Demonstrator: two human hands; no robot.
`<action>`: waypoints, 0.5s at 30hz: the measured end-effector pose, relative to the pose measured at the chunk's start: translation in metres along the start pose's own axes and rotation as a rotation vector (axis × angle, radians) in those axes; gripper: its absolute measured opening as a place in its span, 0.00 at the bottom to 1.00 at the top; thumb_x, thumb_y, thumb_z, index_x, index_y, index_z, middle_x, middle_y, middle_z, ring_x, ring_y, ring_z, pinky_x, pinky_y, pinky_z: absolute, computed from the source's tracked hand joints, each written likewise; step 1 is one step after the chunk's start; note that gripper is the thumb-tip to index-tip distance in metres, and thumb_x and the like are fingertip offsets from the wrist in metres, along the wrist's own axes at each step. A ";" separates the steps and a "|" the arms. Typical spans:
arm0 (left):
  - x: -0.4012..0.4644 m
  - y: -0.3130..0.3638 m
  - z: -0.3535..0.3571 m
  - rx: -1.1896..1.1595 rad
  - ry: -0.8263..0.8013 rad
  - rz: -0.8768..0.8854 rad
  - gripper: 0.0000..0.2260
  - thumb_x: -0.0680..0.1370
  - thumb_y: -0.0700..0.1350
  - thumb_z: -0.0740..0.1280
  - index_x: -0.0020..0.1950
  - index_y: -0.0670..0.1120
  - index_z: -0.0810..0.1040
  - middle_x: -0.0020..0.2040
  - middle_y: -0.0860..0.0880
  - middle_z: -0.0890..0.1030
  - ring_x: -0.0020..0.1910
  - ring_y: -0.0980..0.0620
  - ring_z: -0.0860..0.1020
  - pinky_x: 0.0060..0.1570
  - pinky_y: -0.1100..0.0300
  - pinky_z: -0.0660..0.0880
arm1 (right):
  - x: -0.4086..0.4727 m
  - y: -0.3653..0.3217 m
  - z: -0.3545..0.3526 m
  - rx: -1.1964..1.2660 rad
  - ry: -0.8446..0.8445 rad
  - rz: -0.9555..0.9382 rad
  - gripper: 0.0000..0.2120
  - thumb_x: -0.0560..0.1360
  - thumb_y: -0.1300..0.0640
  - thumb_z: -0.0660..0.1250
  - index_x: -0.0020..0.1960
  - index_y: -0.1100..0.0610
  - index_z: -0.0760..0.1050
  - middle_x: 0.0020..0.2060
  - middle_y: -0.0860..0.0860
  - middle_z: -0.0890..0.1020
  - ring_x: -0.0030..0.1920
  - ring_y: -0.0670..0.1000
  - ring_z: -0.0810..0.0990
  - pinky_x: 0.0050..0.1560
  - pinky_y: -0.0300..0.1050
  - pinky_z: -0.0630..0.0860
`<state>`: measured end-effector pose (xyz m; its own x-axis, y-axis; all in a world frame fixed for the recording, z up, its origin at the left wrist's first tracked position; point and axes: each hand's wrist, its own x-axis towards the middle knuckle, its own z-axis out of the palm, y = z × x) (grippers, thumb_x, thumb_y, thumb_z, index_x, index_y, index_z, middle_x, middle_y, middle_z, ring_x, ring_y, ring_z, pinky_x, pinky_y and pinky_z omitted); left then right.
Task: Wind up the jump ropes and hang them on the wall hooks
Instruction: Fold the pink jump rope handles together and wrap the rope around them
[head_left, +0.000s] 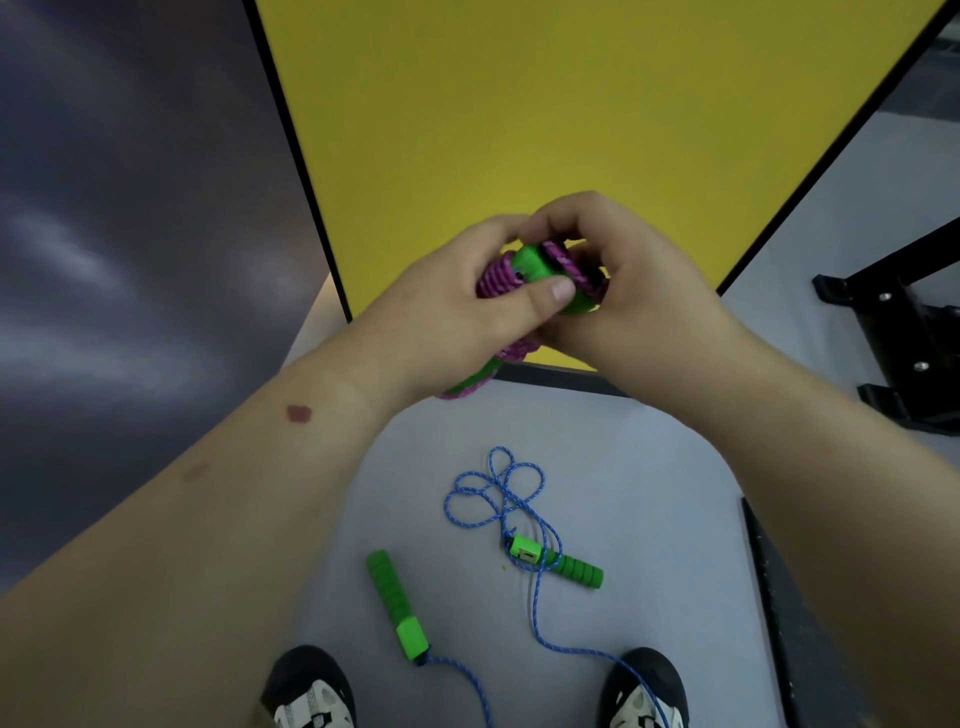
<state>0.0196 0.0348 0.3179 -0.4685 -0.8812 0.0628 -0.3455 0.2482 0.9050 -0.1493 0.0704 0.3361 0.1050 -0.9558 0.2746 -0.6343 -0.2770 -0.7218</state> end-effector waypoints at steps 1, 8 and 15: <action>-0.001 -0.001 0.002 -0.021 -0.012 0.001 0.20 0.76 0.56 0.71 0.68 0.56 0.75 0.55 0.58 0.84 0.55 0.61 0.81 0.59 0.58 0.77 | 0.001 -0.001 0.001 -0.030 -0.023 -0.026 0.24 0.67 0.65 0.73 0.60 0.50 0.76 0.54 0.49 0.80 0.49 0.45 0.78 0.49 0.38 0.76; -0.005 -0.004 0.009 0.039 0.097 -0.011 0.08 0.82 0.50 0.68 0.59 0.52 0.77 0.40 0.59 0.82 0.37 0.70 0.78 0.37 0.76 0.70 | -0.002 -0.004 -0.001 0.051 -0.019 0.153 0.16 0.72 0.61 0.71 0.58 0.49 0.80 0.50 0.43 0.83 0.53 0.44 0.81 0.55 0.49 0.80; -0.002 -0.016 0.000 -0.035 0.078 -0.057 0.07 0.80 0.52 0.70 0.56 0.54 0.77 0.43 0.57 0.83 0.44 0.57 0.83 0.46 0.55 0.80 | 0.005 -0.002 -0.005 -0.259 0.014 0.040 0.04 0.76 0.52 0.72 0.49 0.47 0.85 0.47 0.43 0.81 0.50 0.42 0.77 0.52 0.42 0.75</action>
<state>0.0259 0.0322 0.3037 -0.3840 -0.9224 0.0425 -0.3407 0.1843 0.9219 -0.1518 0.0669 0.3422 0.0664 -0.9635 0.2595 -0.8131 -0.2029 -0.5456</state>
